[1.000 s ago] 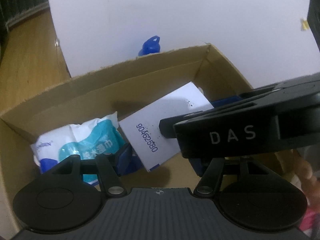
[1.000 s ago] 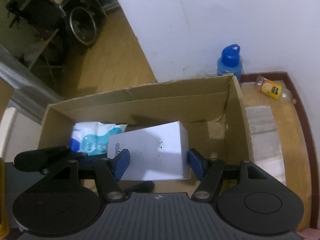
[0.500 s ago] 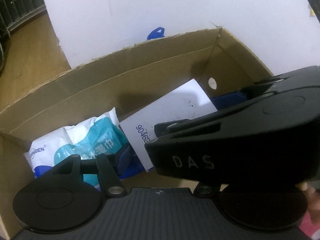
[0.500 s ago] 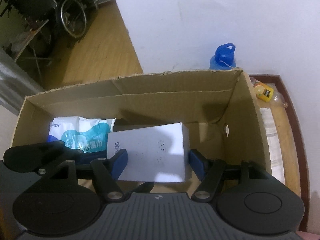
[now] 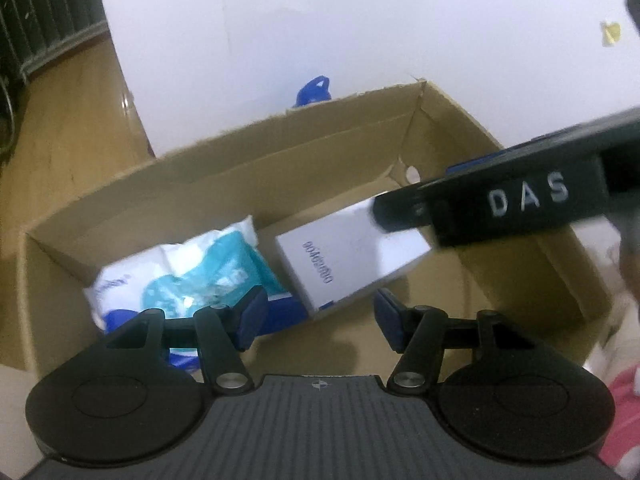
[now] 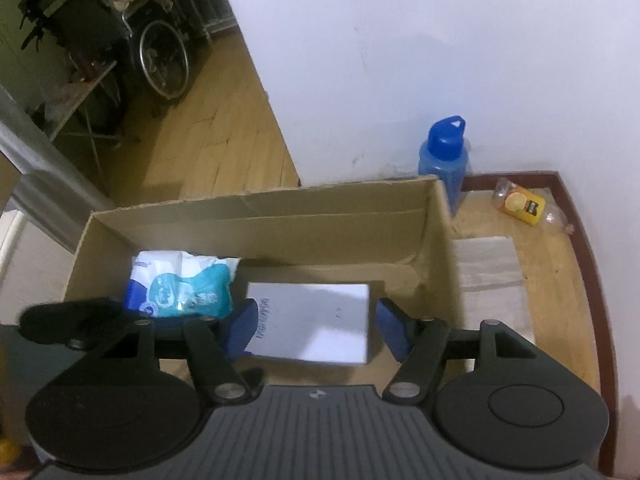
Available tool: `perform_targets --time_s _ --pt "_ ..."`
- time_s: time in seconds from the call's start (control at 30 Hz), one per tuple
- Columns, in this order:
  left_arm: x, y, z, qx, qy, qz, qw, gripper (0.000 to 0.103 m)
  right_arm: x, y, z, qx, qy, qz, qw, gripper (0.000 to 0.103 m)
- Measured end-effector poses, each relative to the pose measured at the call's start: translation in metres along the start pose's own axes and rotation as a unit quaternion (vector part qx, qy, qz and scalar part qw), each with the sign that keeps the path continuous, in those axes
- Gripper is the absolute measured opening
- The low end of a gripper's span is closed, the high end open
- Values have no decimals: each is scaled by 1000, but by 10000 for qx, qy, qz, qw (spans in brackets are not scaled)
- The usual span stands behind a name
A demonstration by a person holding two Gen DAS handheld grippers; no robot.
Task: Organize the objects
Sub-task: 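Lift the white box with the right tool and lower it into the cardboard box, then open the right tool to release the white box beside the wipes, then withdraw both tools from the cardboard box back over the table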
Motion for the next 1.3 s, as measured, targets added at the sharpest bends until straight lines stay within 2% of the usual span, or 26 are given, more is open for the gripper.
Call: perform_targets --time_s 0.07,0.17,0.3,0.37,0.43,0.57,0.63,0.67,0.7,0.77,0.83,0.87,0.97,1.07,1.13,1.23,1.3 --pt "-2 1 -1 -113 44 45 9999 56 9 2 -1 -33 92 4 10000 58" --pt "2 8 0 -199 78 97 9997 51 13 0 -2 81 -62 -61 9999 51" --pt "26 21 -3 -225 447 38 9987 50 19 -3 -3 166 87 93 9998 50" --pt "38 25 -7 -454 487 243 9975 47 22 -4 -2 186 167 197 9995 50" --pt "35 41 -2 -507 434 484 9966 47 24 -6 -1 205 205 238 9993 50" --pt "27 50 9 -485 -135 593 9970 45 28 -9 0 259 314 370 9985 49" --pt "19 53 13 -451 -690 556 9950 34 29 -10 -1 280 339 424 9981 49" --pt "13 58 14 -490 -1051 610 9914 24 29 -11 -1 304 339 428 9980 49" --pt "8 61 13 -502 -1342 692 9873 19 28 -12 -1 314 320 424 9981 49" --pt "-2 67 11 -529 -1790 753 9795 18 27 -13 -2 345 271 414 9982 49" --pt "-7 67 12 -474 -2085 562 9752 19 27 -14 -4 353 206 421 9983 49" --pt "-8 66 12 -436 -2054 528 9763 19 27 -14 -5 353 221 449 9981 49" --pt "0 58 11 -501 -1524 515 9857 19 28 -13 -6 345 276 519 9977 49" --pt "17 53 8 -649 -1292 151 9894 19 30 -16 -5 398 358 562 9970 50" --pt "26 52 10 -565 -1190 -46 9913 19 32 -21 -4 495 436 539 9964 50" --pt "39 61 20 -492 -1294 -348 9898 19 39 -33 -2 677 451 437 9957 50" --pt "43 75 25 -657 -1649 -600 9823 19 44 -37 -1 700 485 490 9952 50"
Point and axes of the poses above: each gripper's, at about its wrist camera, not at the fingertips, and y roughly the way its jaws point, x to its right, z to its top, the point moved 6 cm from there along y, roughly the way its jaws point, and after that the axes turned 7 degrees about -y, right-handed, at the moved point
